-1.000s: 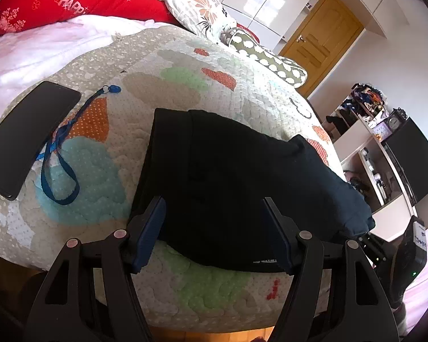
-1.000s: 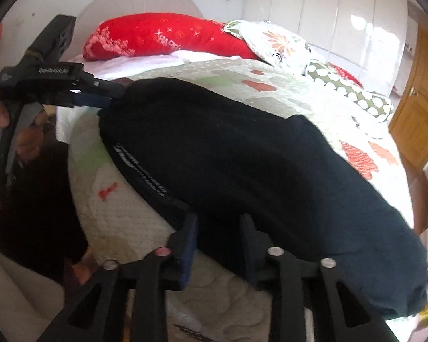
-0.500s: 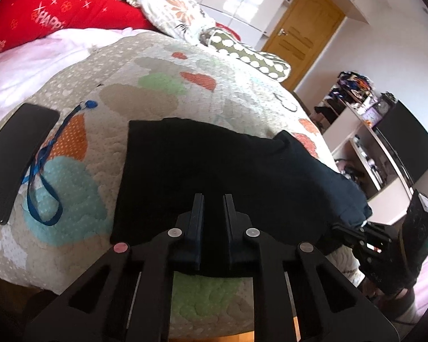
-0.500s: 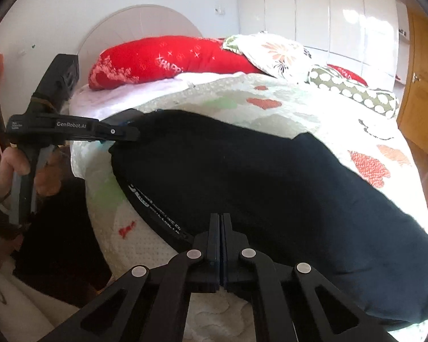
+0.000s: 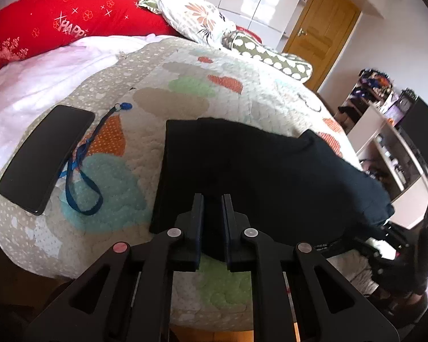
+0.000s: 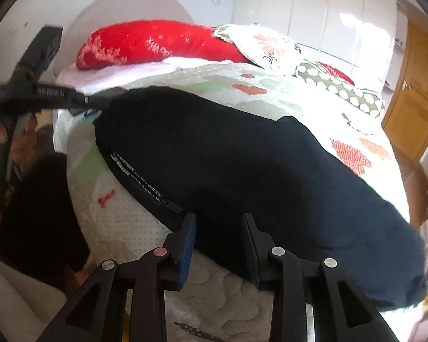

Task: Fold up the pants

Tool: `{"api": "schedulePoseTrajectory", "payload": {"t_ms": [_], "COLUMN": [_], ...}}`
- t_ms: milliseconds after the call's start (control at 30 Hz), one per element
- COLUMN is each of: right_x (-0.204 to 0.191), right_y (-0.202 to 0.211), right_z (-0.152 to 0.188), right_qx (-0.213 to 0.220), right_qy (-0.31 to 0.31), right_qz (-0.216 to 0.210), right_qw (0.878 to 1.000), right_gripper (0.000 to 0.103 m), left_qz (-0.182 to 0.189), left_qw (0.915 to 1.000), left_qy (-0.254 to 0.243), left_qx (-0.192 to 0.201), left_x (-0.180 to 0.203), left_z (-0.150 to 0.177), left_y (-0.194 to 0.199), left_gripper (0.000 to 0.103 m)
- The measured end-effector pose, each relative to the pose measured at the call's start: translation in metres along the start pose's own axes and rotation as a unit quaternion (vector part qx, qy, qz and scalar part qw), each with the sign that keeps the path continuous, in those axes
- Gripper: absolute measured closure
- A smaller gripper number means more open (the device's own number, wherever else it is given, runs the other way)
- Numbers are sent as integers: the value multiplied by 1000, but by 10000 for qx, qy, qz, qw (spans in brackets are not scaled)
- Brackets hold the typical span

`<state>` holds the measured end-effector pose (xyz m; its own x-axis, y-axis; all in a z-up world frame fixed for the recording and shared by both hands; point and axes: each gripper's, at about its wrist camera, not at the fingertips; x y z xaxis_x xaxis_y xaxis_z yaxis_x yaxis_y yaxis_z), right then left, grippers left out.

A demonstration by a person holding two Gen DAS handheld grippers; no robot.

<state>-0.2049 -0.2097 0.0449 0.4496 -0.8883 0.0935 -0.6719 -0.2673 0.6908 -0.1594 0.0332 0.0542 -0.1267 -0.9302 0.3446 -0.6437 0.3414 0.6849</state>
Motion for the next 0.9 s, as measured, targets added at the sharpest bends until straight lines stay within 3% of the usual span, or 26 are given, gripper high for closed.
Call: {"api": "schedulePoseTrajectory", "payload": {"t_ms": [67, 167, 267, 333, 567, 733, 900], "right_x": [6, 11, 15, 21, 36, 30, 23], "right_y": [1, 0, -3, -3, 3, 6, -1], "right_z": [-1, -1, -2, 0, 4, 3, 4], "right_qx": [51, 45, -18, -59, 11, 37, 9], "right_qy": [-306, -543, -629, -775, -1053, -866, -747], "right_qz": [-72, -18, 56, 40, 135, 39, -119], "right_qw": [9995, 9985, 9980, 9970, 9943, 9962, 9971], "right_gripper": [72, 71, 71, 70, 68, 66, 64], "left_qz": [-122, -341, -301, -264, -297, -232, -199], "left_qw": [9999, 9990, 9988, 9988, 9981, 9996, 9993], "left_qy": [-95, -299, -372, -401, -525, -102, 287], "left_qx": [-26, 2, 36, 88, 151, 81, 99], "left_x": [5, 16, 24, 30, 46, 27, -1], "left_z": [2, 3, 3, 2, -2, -3, 4], "left_y": [-3, -5, -4, -3, -5, -2, 6], "left_gripper": [93, 84, 68, 52, 49, 49, 33]}}
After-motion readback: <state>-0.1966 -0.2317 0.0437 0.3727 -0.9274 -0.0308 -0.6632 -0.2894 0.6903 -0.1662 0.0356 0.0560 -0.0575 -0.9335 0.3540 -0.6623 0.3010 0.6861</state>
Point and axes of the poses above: each gripper's, at about its wrist camera, not at the fingertips, and y roughly against the way its jaws point, x to its right, z to its underside, and after that the axes turned 4 degrees about z, right-handed
